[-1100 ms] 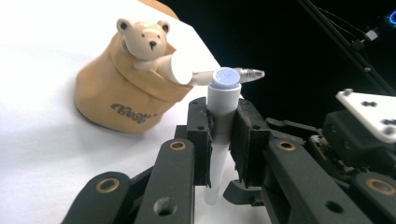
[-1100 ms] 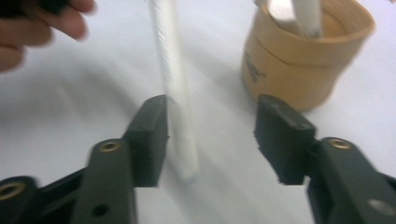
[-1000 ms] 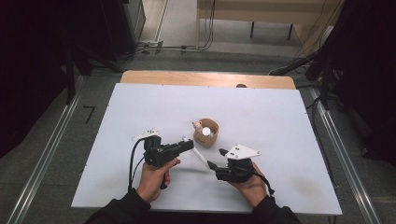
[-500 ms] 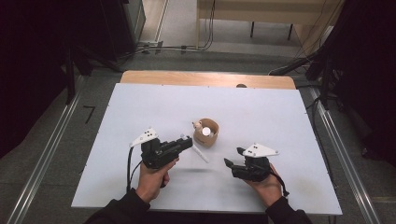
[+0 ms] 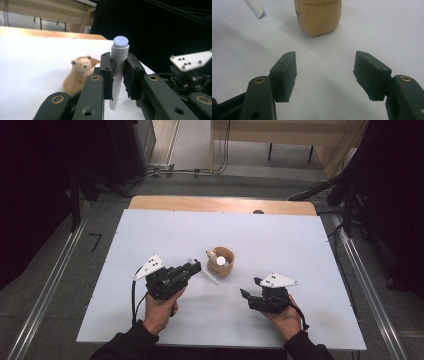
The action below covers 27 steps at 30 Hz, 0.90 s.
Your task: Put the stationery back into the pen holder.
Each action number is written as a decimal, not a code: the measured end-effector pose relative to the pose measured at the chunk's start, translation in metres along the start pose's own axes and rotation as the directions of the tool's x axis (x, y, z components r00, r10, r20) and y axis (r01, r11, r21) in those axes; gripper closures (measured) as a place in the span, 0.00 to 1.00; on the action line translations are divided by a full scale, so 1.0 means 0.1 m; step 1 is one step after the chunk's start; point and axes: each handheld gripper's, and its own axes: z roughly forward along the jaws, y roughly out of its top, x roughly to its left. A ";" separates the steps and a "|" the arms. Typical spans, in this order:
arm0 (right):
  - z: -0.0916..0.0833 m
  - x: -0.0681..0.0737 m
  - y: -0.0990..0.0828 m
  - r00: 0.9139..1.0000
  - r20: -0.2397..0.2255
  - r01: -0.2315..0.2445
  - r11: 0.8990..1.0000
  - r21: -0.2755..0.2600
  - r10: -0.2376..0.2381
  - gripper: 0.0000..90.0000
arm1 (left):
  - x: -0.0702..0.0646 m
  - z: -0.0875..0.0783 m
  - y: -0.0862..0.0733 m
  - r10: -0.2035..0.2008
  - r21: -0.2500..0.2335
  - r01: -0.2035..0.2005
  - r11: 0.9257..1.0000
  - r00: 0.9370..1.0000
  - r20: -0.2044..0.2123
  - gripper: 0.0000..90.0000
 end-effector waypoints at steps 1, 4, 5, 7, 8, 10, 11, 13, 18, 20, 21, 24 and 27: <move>0.00 0.00 0.00 1.000 0.000 -0.003 1.000 -0.001 0.003 0.37 | 0.01 0.00 0.02 0.000 -0.005 0.000 1.000 1.000 -0.009 0.87; 0.00 0.00 0.00 1.000 0.000 -0.004 1.000 -0.002 0.004 0.37 | 0.03 0.01 0.08 0.001 -0.025 -0.001 1.000 1.000 -0.013 0.87; 0.01 0.00 0.00 1.000 0.000 -0.002 1.000 0.000 0.002 0.37 | 0.04 0.01 0.10 0.005 -0.027 -0.005 1.000 1.000 -0.015 0.88; 0.01 0.00 0.00 1.000 -0.002 -0.002 1.000 0.002 0.002 0.37 | 0.04 0.03 0.13 0.008 -0.029 -0.009 1.000 1.000 -0.019 0.87; 0.01 0.00 0.00 1.000 -0.002 -0.003 1.000 0.005 0.003 0.37 | 0.04 0.03 0.14 0.006 -0.031 -0.006 0.999 1.000 -0.021 0.88; 0.02 0.00 0.00 1.000 -0.002 -0.003 1.000 0.004 0.003 0.37 | 0.05 0.05 0.18 0.009 -0.038 -0.009 0.999 1.000 -0.019 0.88; 0.02 0.00 0.00 1.000 -0.002 -0.003 1.000 0.005 0.004 0.37 | 0.05 0.06 0.19 0.009 -0.045 -0.010 0.999 1.000 -0.018 0.87; 0.02 0.00 0.00 1.000 -0.001 -0.004 1.000 0.006 0.004 0.37 | 0.05 0.08 0.21 0.008 -0.053 -0.009 0.999 1.000 -0.016 0.88; 0.02 0.00 0.00 1.000 -0.003 -0.003 1.000 0.006 0.003 0.37 | 0.04 0.13 0.25 0.013 -0.068 -0.014 0.998 1.000 -0.010 0.87; 0.02 0.00 0.00 1.000 -0.004 -0.004 1.000 0.005 0.004 0.37 | 0.03 0.16 0.26 0.015 -0.071 -0.016 0.997 1.000 -0.010 0.88; 0.02 0.00 0.00 1.000 -0.004 -0.004 1.000 0.005 0.004 0.37 | 0.03 0.17 0.26 0.015 -0.072 -0.016 0.997 1.000 -0.010 0.88; 0.02 0.00 0.00 1.000 -0.004 -0.003 1.000 0.004 0.003 0.37 | 0.03 0.19 0.29 0.015 -0.080 -0.015 0.997 1.000 -0.008 0.87; 0.02 -0.01 0.00 1.000 -0.004 -0.005 1.000 0.004 0.005 0.38 | 0.03 0.20 0.32 0.015 -0.092 -0.015 0.996 1.000 -0.006 0.87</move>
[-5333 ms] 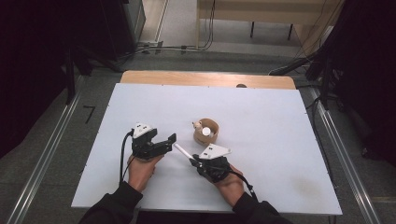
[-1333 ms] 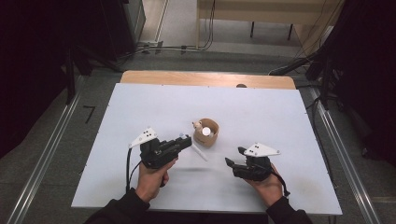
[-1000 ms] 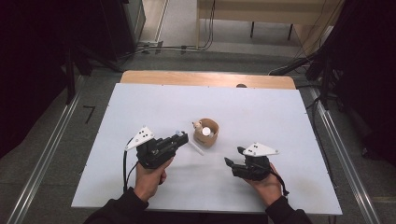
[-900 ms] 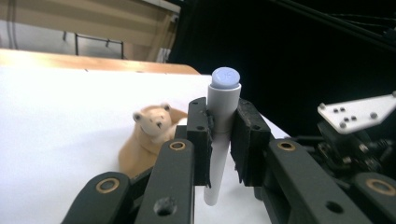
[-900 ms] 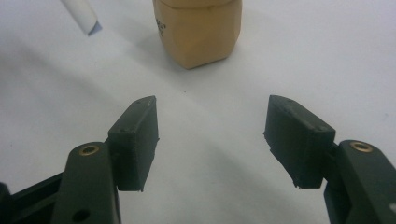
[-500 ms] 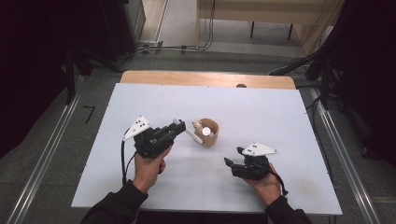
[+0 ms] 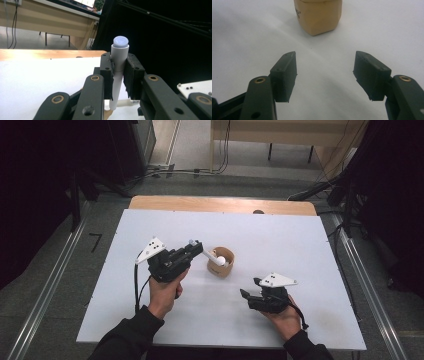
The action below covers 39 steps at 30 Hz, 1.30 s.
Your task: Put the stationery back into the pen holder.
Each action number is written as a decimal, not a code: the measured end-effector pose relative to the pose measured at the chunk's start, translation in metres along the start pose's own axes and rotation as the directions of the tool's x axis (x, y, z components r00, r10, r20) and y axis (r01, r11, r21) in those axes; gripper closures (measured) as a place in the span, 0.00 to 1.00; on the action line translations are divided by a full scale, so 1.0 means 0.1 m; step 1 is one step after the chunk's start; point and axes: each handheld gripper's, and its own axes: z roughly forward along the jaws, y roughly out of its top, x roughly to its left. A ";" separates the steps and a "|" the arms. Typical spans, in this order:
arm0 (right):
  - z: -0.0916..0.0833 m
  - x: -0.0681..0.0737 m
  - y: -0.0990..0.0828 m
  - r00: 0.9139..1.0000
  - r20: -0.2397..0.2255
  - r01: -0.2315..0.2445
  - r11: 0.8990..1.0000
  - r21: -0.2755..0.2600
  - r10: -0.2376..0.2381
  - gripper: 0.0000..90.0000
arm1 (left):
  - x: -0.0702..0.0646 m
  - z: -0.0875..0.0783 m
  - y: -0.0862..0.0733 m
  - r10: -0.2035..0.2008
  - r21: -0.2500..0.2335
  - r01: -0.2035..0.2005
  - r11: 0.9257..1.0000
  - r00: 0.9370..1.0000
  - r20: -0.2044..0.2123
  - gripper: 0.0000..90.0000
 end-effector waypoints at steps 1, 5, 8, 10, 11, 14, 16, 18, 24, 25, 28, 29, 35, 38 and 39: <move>0.00 0.00 0.00 1.000 0.001 -0.001 1.000 0.001 0.001 0.38 | 0.00 0.01 0.01 0.000 -0.004 0.000 1.000 1.000 0.000 0.87; 0.00 0.00 0.00 1.000 0.000 -0.002 1.000 -0.001 0.002 0.38 | -0.01 0.06 0.05 0.004 -0.025 -0.004 1.000 1.000 0.002 0.87; 0.00 0.00 0.00 1.000 0.000 0.000 1.000 0.000 0.000 0.38 | -0.02 0.13 0.04 0.019 -0.034 -0.020 0.999 1.000 -0.007 0.87; 0.01 0.00 0.00 1.000 0.001 0.000 1.000 0.000 0.000 0.38 | -0.02 0.18 0.03 0.039 -0.036 -0.039 0.999 0.999 -0.018 0.87; 0.00 0.00 0.00 1.000 0.001 -0.001 1.000 0.000 0.001 0.38 | -0.02 0.20 0.03 0.049 -0.037 -0.050 0.998 0.999 -0.022 0.87; 0.00 0.00 0.00 1.000 -0.001 -0.001 1.000 -0.002 0.001 0.38 | -0.02 0.28 0.01 0.069 -0.033 -0.070 0.997 0.997 -0.035 0.87; 0.00 0.00 0.00 1.000 -0.002 0.000 1.000 -0.002 0.000 0.38 | -0.01 0.33 -0.01 0.078 -0.019 -0.078 0.997 0.996 -0.039 0.87; 0.00 0.00 0.00 1.000 -0.002 -0.003 1.000 -0.001 0.003 0.38 | -0.01 0.39 -0.04 0.092 -0.003 -0.092 0.996 0.995 -0.046 0.87; 0.00 0.00 0.00 1.000 -0.002 0.003 1.000 0.001 -0.003 0.38 | 0.01 0.55 -0.12 0.111 0.056 -0.108 0.993 0.992 -0.056 0.87; 0.01 -0.01 0.00 1.000 -0.004 0.001 1.000 0.001 -0.001 0.38 | 0.00 0.57 -0.12 0.117 0.062 -0.113 0.992 0.991 -0.059 0.87; 0.01 -0.01 0.00 1.000 -0.003 0.001 1.000 0.000 -0.001 0.38 | -0.01 0.63 -0.15 0.138 0.093 -0.131 0.987 0.988 -0.068 0.87; 0.01 -0.01 0.00 1.000 -0.005 0.001 1.000 0.000 -0.001 0.38 | -0.01 0.64 -0.16 0.145 0.101 -0.137 0.985 0.987 -0.073 0.87; 0.01 -0.01 0.00 1.000 -0.003 0.001 1.000 0.002 -0.001 0.38 | -0.01 0.71 -0.21 0.171 0.130 -0.160 0.979 0.982 -0.075 0.86; 0.01 -0.01 0.00 1.000 -0.002 0.000 1.000 0.002 0.000 0.38 | -0.03 0.73 -0.22 0.183 0.139 -0.171 0.975 0.980 -0.077 0.86; 0.01 -0.01 -0.01 1.000 -0.001 -0.002 1.000 0.003 0.002 0.38 | -0.03 0.73 -0.22 0.186 0.144 -0.174 0.974 0.979 -0.077 0.86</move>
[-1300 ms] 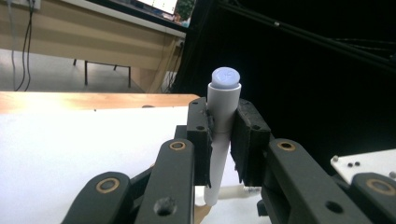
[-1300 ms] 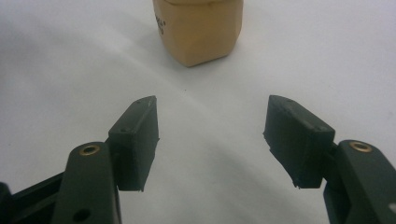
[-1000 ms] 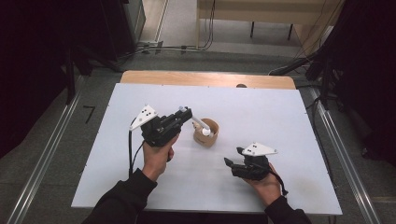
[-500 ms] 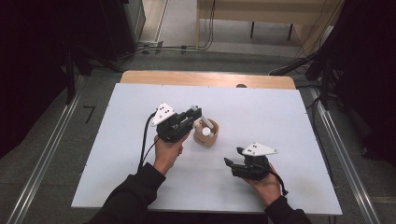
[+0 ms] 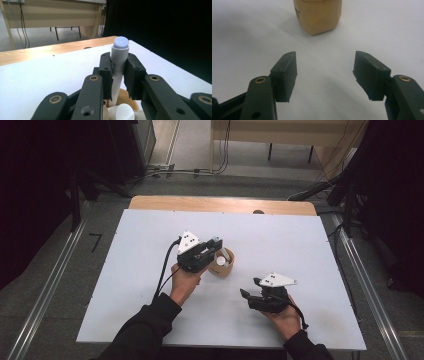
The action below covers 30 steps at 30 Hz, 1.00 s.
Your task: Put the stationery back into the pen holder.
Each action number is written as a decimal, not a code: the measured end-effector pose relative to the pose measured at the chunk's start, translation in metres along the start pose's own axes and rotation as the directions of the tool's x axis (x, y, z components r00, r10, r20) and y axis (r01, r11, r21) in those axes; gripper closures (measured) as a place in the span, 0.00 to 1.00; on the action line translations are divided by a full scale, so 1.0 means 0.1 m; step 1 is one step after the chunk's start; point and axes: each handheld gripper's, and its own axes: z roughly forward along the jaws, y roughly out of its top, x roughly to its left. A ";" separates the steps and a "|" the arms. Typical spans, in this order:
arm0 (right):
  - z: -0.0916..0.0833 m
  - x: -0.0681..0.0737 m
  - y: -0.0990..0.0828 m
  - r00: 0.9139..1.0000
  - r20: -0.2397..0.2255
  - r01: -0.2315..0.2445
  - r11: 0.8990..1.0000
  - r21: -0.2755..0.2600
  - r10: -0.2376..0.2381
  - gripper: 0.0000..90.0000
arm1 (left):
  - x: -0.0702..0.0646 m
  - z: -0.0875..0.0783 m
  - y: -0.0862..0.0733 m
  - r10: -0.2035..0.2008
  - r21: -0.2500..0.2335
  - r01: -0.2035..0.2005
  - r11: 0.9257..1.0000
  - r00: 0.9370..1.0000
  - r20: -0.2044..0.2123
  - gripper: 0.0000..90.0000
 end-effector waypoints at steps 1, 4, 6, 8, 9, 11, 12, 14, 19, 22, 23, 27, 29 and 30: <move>0.00 0.00 0.00 1.000 0.000 0.000 1.000 0.001 0.000 0.38 | 0.00 0.01 0.00 0.004 0.004 -0.004 1.000 1.000 -0.002 0.86; 0.00 0.00 0.00 1.000 0.000 -0.001 1.000 -0.001 0.001 0.38 | 0.00 0.02 -0.01 0.014 0.008 -0.014 1.000 1.000 0.005 0.80; 0.00 0.00 0.00 1.000 0.000 -0.001 1.000 -0.001 0.001 0.38 | -0.01 0.02 -0.02 0.018 0.011 -0.018 1.000 1.000 0.006 0.75; 0.00 0.00 0.00 1.000 -0.001 -0.002 1.000 0.001 0.002 0.38 | -0.02 0.02 -0.02 0.021 0.017 -0.021 1.000 1.000 0.006 0.67; 0.00 0.00 0.00 1.000 -0.001 -0.002 1.000 0.001 0.002 0.38 | -0.02 0.02 -0.02 0.024 0.018 -0.024 1.000 1.000 0.002 0.64; 0.00 0.00 0.00 1.000 -0.003 -0.003 1.000 0.003 0.003 0.38 | -0.03 0.01 -0.01 0.039 0.012 -0.039 0.999 0.999 -0.011 0.57; 0.00 0.00 0.00 1.000 -0.003 -0.003 1.000 0.003 0.003 0.38 | -0.04 0.00 -0.01 0.044 0.007 -0.044 0.999 0.999 -0.023 0.54; 0.00 -0.01 0.00 1.000 -0.004 -0.003 1.000 0.001 0.003 0.38 | -0.05 0.00 0.00 0.057 0.002 -0.057 0.998 0.997 -0.048 0.45; 0.00 -0.01 0.00 1.000 -0.002 -0.003 1.000 0.000 0.003 0.38 | -0.04 0.00 -0.01 0.062 0.018 -0.061 0.998 0.994 -0.088 0.34; 0.00 0.00 0.00 1.000 -0.002 -0.004 1.000 -0.001 0.004 0.38 | -0.02 0.00 0.00 0.057 0.020 -0.055 0.998 0.993 -0.106 0.29; 0.00 0.00 0.00 1.000 -0.002 -0.004 1.000 -0.001 0.004 0.38 | -0.01 0.00 0.00 0.055 0.018 -0.053 0.998 0.992 -0.111 0.28; 0.00 -0.01 0.00 1.000 -0.002 -0.005 1.000 0.000 0.005 0.38 | 0.02 -0.01 0.00 0.047 0.020 -0.045 0.999 0.991 -0.125 0.25; 0.00 -0.01 0.00 1.000 -0.002 -0.005 1.000 0.000 0.005 0.38 | 0.03 -0.01 0.01 0.045 0.022 -0.043 0.999 0.990 -0.137 0.22; 0.00 -0.01 0.00 1.000 -0.002 -0.005 1.000 0.000 0.005 0.38 | 0.03 -0.01 0.01 0.042 0.023 -0.040 0.999 0.989 -0.141 0.21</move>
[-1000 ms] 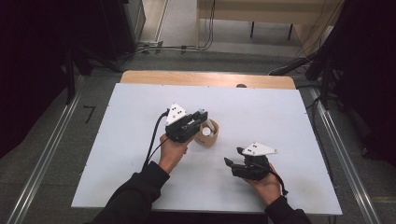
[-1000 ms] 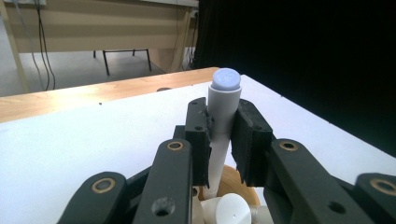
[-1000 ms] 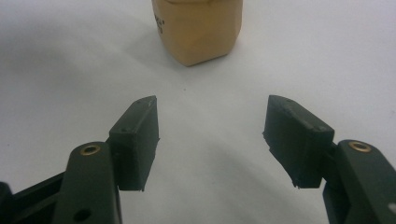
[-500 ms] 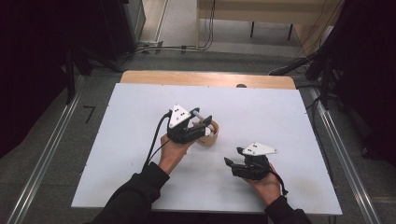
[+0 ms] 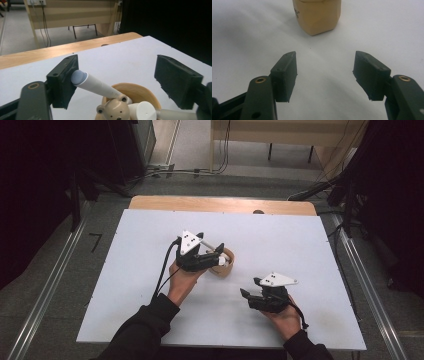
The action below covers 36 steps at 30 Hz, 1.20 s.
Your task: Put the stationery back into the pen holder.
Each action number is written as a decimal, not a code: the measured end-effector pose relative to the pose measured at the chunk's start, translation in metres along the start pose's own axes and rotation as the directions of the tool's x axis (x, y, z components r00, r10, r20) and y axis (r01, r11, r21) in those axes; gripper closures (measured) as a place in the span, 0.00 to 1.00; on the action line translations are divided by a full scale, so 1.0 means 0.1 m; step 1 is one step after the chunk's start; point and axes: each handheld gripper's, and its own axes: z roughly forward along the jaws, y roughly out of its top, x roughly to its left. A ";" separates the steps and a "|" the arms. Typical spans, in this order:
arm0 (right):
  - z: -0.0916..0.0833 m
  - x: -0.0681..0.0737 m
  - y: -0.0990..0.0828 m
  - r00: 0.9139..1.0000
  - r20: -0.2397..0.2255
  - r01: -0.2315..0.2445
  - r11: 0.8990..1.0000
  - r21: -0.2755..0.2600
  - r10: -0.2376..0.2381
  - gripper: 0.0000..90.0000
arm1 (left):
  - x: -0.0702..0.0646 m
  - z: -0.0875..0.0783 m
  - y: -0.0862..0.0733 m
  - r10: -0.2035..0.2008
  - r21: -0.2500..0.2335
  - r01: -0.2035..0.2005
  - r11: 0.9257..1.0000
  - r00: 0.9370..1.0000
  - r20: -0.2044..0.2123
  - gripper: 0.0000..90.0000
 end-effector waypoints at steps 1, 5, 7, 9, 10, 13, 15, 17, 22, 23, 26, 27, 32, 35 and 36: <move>0.00 0.00 0.00 1.000 0.000 0.000 1.000 0.000 0.000 0.38 | 0.01 0.00 0.00 0.000 0.002 0.000 1.000 1.000 -0.005 0.20; 0.00 0.00 0.00 1.000 0.001 -0.002 1.000 -0.001 0.002 0.38 | 0.04 0.00 0.00 -0.011 0.005 0.011 1.000 0.999 -0.033 0.16; 0.00 0.00 0.00 1.000 0.002 -0.003 1.000 -0.003 0.003 0.38 | 0.06 -0.01 0.01 -0.025 0.003 0.025 1.000 0.999 -0.042 0.15; -0.01 0.00 0.00 1.000 0.004 -0.003 1.000 -0.004 0.003 0.38 | 0.09 -0.02 0.00 -0.028 0.004 0.028 1.000 0.999 -0.046 0.15; -0.01 -0.01 0.00 1.000 0.006 -0.002 1.000 -0.005 0.002 0.38 | 0.09 -0.02 0.00 -0.028 0.004 0.028 1.000 0.998 -0.052 0.15; -0.02 -0.02 0.00 1.000 0.008 -0.007 1.000 -0.013 0.007 0.38 | 0.13 -0.05 -0.01 -0.039 0.001 0.039 0.999 0.997 -0.068 0.14; -0.03 -0.03 0.00 1.000 0.013 -0.008 1.000 -0.017 0.008 0.38 | 0.16 -0.08 -0.02 -0.046 -0.001 0.046 0.999 0.996 -0.075 0.14; -0.04 -0.04 0.00 1.000 0.016 -0.011 1.000 -0.022 0.011 0.37 | 0.20 -0.12 -0.03 -0.057 0.003 0.057 0.998 0.996 -0.070 0.14; -0.06 -0.07 0.00 0.999 0.028 -0.016 0.999 -0.031 0.017 0.35 | 0.23 -0.27 -0.07 -0.051 0.006 0.051 0.999 0.997 -0.066 0.14; -0.07 -0.08 0.01 0.999 0.032 -0.018 0.999 -0.033 0.019 0.34 | 0.24 -0.29 -0.07 -0.051 0.001 0.051 0.999 0.997 -0.065 0.14; -0.09 -0.09 0.01 0.999 0.040 -0.025 0.999 -0.041 0.027 0.32 | 0.26 -0.38 -0.09 -0.053 0.001 0.054 0.999 0.996 -0.068 0.14; -0.09 -0.10 0.01 0.999 0.047 -0.024 0.999 -0.044 0.026 0.31 | 0.27 -0.40 -0.10 -0.056 0.002 0.056 0.998 0.996 -0.068 0.14; -0.12 -0.17 0.01 0.996 0.079 -0.037 0.998 -0.045 0.041 0.26 | 0.28 -0.51 -0.15 -0.060 0.018 0.062 0.998 0.996 -0.066 0.14; -0.16 -0.22 0.01 0.994 0.095 -0.051 0.998 -0.048 0.056 0.23 | 0.30 -0.57 -0.17 -0.064 0.021 0.066 0.998 0.996 -0.067 0.14; -0.16 -0.24 0.01 0.993 0.099 -0.055 0.997 -0.049 0.060 0.21 | 0.30 -0.60 -0.18 -0.062 0.025 0.064 0.998 0.996 -0.069 0.14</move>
